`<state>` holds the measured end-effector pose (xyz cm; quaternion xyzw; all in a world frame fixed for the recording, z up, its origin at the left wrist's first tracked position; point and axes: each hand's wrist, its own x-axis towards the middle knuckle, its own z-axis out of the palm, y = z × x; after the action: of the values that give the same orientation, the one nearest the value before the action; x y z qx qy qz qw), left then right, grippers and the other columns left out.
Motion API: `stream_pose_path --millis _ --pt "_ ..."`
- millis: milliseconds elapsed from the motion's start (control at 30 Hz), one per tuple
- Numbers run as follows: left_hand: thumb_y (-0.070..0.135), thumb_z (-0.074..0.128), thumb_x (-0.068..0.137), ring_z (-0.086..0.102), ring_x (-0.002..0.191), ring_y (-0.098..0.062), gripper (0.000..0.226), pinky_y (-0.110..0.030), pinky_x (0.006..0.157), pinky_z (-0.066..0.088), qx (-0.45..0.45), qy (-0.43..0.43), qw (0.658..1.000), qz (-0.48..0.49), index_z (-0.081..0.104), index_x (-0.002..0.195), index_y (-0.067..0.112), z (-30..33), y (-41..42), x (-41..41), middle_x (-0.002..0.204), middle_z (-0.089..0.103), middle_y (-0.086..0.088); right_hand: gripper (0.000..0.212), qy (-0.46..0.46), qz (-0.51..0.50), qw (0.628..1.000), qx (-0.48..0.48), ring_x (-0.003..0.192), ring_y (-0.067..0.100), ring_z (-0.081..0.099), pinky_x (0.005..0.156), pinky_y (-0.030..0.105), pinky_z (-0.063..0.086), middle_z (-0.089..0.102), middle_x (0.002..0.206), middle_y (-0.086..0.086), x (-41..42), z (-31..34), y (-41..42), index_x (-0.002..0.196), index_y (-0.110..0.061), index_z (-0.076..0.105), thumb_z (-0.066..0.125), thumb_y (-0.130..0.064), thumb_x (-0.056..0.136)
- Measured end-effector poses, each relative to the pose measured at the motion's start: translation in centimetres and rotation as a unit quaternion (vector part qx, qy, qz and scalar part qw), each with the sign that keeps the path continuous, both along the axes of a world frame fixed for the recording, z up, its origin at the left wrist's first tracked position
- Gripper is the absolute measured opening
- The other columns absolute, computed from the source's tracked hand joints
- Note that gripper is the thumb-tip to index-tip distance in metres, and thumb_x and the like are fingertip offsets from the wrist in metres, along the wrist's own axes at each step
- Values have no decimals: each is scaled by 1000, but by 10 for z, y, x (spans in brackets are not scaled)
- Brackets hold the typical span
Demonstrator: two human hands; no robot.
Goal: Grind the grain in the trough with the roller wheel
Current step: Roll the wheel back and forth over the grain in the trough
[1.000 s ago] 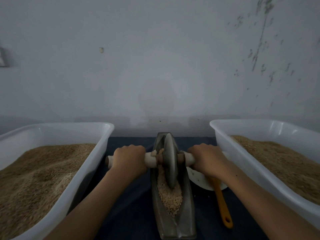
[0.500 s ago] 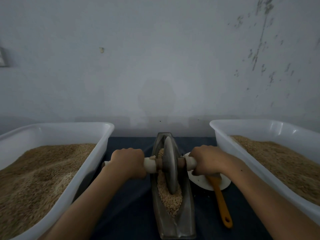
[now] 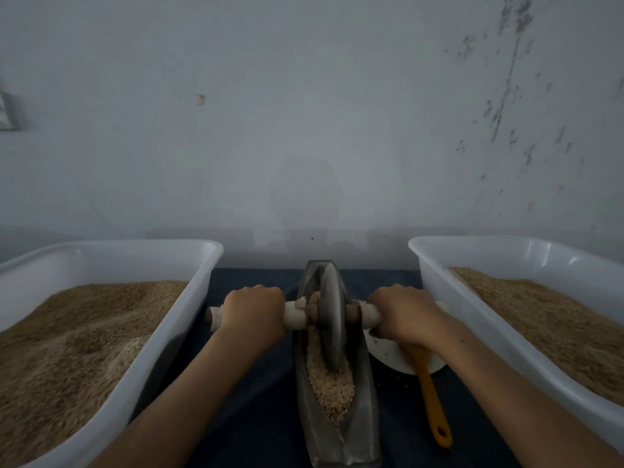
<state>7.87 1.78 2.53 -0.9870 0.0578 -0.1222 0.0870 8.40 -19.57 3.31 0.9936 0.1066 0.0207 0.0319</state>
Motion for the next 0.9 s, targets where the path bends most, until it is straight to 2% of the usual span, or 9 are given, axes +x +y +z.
stream_pose_path --millis 167,267,367,500,633,767,900 --pt "36 64 82 59 93 -17 36 -28 75 42 12 89 996 -5 55 112 18 8 3 -4 100 60 2 33 137 -6 991 9 93 17 62 74 28 48 65 106 3 -4 14 -2 111 -17 61 71 -30 82" --pt "35 65 82 57 88 -16 36 -28 75 42 12 93 996 -4 55 112 18 9 3 -4 94 57 2 33 150 -12 989 10 92 17 62 74 28 48 65 104 2 -2 13 -2 110 -17 60 72 -30 82" --pt "32 62 85 57 86 -15 28 -28 74 41 8 40 999 1 56 109 19 6 -1 -1 91 56 4 21 90 -9 996 13 86 15 61 74 29 50 65 95 -2 2 4 -3 101 -20 62 68 -32 84" --pt "30 54 90 60 93 -18 20 -29 71 38 -6 -63 998 1 51 108 21 -3 -4 1 103 61 1 9 -76 -3 996 44 82 19 62 74 34 51 65 90 -1 7 -10 -2 89 -21 60 54 -27 90" --pt "31 53 91 60 90 -17 18 -28 70 38 -28 -63 998 -6 52 106 22 -6 0 1 99 62 2 6 -107 4 994 37 82 20 61 72 34 49 64 90 -1 7 -13 0 87 -22 57 52 -24 89" --pt "32 56 88 60 94 -18 25 -29 74 41 0 -11 1000 -10 55 109 19 0 2 0 104 62 0 13 -27 9 1000 13 84 18 61 66 28 43 65 95 0 4 -3 -2 97 -21 63 61 -28 86" --pt "36 61 84 60 95 -18 33 -29 75 41 20 64 998 -16 55 110 17 8 2 -4 103 61 0 34 132 -13 991 31 91 15 60 79 30 49 64 103 -1 -1 10 -5 111 -21 60 73 -30 81"
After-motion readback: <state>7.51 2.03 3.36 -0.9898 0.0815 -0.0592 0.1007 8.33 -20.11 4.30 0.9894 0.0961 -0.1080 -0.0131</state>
